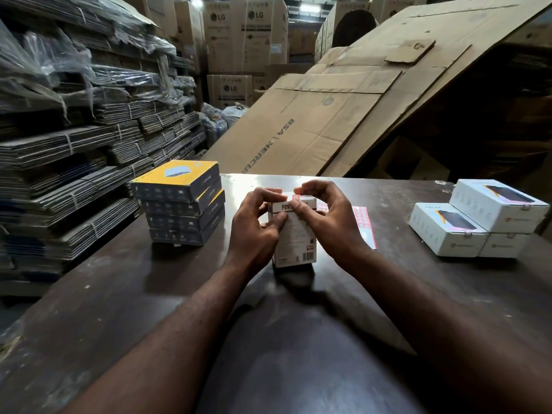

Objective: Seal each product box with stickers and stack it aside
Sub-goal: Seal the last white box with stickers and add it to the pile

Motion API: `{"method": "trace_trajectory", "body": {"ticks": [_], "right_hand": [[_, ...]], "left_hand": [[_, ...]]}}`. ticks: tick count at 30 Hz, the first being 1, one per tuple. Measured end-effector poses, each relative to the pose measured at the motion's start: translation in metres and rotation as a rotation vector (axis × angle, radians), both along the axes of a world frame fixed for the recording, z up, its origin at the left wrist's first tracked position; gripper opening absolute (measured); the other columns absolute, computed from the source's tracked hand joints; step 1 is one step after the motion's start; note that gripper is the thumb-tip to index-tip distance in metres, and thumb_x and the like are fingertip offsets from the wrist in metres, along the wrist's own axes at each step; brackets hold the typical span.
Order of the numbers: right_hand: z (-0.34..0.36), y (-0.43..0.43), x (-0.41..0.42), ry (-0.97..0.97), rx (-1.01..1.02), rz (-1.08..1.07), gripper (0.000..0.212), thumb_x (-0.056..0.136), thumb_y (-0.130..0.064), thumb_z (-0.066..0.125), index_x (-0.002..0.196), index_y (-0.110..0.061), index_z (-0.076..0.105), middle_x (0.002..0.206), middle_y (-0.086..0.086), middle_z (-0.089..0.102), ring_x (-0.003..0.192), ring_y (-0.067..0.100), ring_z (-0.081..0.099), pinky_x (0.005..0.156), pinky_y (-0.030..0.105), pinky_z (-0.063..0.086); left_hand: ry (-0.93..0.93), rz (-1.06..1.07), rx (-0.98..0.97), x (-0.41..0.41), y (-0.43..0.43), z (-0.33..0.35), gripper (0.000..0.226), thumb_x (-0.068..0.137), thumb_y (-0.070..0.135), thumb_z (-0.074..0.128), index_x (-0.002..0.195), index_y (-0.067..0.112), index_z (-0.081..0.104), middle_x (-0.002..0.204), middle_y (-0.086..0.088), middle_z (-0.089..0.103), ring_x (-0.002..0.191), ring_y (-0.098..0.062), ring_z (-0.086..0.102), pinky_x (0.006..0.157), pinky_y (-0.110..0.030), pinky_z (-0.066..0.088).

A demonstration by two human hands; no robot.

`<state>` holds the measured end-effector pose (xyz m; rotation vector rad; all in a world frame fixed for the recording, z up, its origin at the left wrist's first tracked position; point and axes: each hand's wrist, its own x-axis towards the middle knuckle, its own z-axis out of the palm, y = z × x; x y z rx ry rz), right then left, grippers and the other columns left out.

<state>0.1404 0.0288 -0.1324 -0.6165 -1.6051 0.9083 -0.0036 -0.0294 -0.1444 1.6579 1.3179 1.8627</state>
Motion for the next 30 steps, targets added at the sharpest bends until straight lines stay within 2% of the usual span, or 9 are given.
{"method": "trace_trajectory", "body": {"ticks": [5, 10, 15, 19, 21, 23, 27, 28, 30], "right_hand": [[0.0, 0.002, 0.003, -0.032, -0.024, 0.061, 0.042, 0.081, -0.003, 0.081, 0.117, -0.009, 0.058, 0.117, 0.004, 0.067, 0.099, -0.001, 0.066, 0.074, 0.023, 0.056], [0.002, 0.003, 0.003, 0.005, -0.041, 0.031, 0.029, 0.086, -0.019, 0.079, 0.109, -0.017, 0.061, 0.111, -0.001, 0.069, 0.109, 0.005, 0.064, 0.074, 0.021, 0.054], [0.003, 0.006, 0.0, 0.033, -0.099, -0.014, 0.028, 0.082, -0.017, 0.083, 0.101, -0.015, 0.062, 0.105, -0.002, 0.069, 0.106, 0.012, 0.065, 0.08, 0.023, 0.053], [0.007, 0.009, 0.0, 0.038, -0.323, 0.066, 0.055, 0.069, -0.025, 0.088, 0.113, -0.021, 0.057, 0.122, 0.002, 0.061, 0.114, 0.019, 0.06, 0.08, 0.026, 0.051], [0.01, 0.008, 0.002, 0.031, -0.477, 0.182, 0.066, 0.066, -0.027, 0.08, 0.124, -0.011, 0.053, 0.122, 0.008, 0.063, 0.106, 0.021, 0.063, 0.077, 0.03, 0.051], [0.012, 0.009, 0.002, 0.049, -0.571, 0.317, 0.056, 0.069, -0.02, 0.071, 0.119, 0.002, 0.056, 0.107, 0.017, 0.064, 0.092, 0.027, 0.063, 0.076, 0.035, 0.05], [0.016, 0.006, 0.0, 0.08, -0.679, 0.341, 0.011, 0.08, -0.014, 0.059, 0.087, -0.007, 0.063, 0.087, 0.016, 0.063, 0.075, 0.026, 0.06, 0.072, 0.037, 0.048], [0.015, 0.006, 0.0, 0.06, -0.666, 0.294, 0.007, 0.083, -0.015, 0.058, 0.085, -0.009, 0.062, 0.083, 0.015, 0.063, 0.071, 0.024, 0.059, 0.068, 0.036, 0.047], [0.013, 0.007, -0.002, 0.04, -0.636, 0.204, 0.016, 0.088, -0.022, 0.058, 0.092, -0.007, 0.062, 0.083, 0.018, 0.064, 0.07, 0.025, 0.06, 0.065, 0.035, 0.047]], "left_hand": [[-0.007, -0.004, 0.008, 0.0, 0.001, 0.0, 0.023, 0.085, 0.008, 0.067, 0.101, 0.023, 0.063, 0.123, 0.005, 0.064, 0.113, -0.016, 0.065, 0.086, -0.031, 0.059], [-0.015, -0.016, -0.003, 0.0, 0.002, -0.001, 0.027, 0.089, 0.0, 0.066, 0.098, 0.025, 0.063, 0.123, 0.005, 0.063, 0.114, -0.015, 0.063, 0.084, -0.031, 0.059], [0.027, -0.01, 0.017, 0.0, -0.001, -0.001, 0.031, 0.088, 0.001, 0.067, 0.096, 0.03, 0.061, 0.124, 0.007, 0.063, 0.113, -0.009, 0.063, 0.085, -0.032, 0.059], [0.05, -0.017, 0.016, 0.0, -0.001, -0.001, 0.034, 0.089, 0.0, 0.067, 0.095, 0.032, 0.06, 0.125, 0.009, 0.063, 0.115, -0.01, 0.063, 0.084, -0.038, 0.061], [0.065, -0.022, 0.018, 0.0, -0.002, 0.0, 0.033, 0.088, 0.0, 0.067, 0.095, 0.031, 0.06, 0.125, 0.008, 0.063, 0.115, -0.011, 0.063, 0.083, -0.04, 0.062], [0.08, -0.038, 0.025, 0.001, -0.003, 0.0, 0.031, 0.087, -0.003, 0.067, 0.096, 0.026, 0.061, 0.124, 0.006, 0.064, 0.115, -0.012, 0.064, 0.086, -0.041, 0.061], [0.12, -0.065, 0.049, 0.001, -0.003, 0.002, 0.025, 0.084, -0.001, 0.067, 0.098, 0.019, 0.06, 0.123, 0.001, 0.064, 0.116, -0.015, 0.065, 0.092, -0.044, 0.059], [0.123, -0.072, 0.049, 0.001, -0.004, 0.002, 0.024, 0.084, 0.001, 0.066, 0.098, 0.018, 0.06, 0.123, 0.001, 0.065, 0.115, -0.015, 0.065, 0.092, -0.044, 0.059], [0.128, -0.079, 0.046, 0.002, -0.005, 0.002, 0.023, 0.083, 0.005, 0.066, 0.097, 0.021, 0.059, 0.123, 0.002, 0.065, 0.115, -0.014, 0.065, 0.092, -0.044, 0.059]]}}
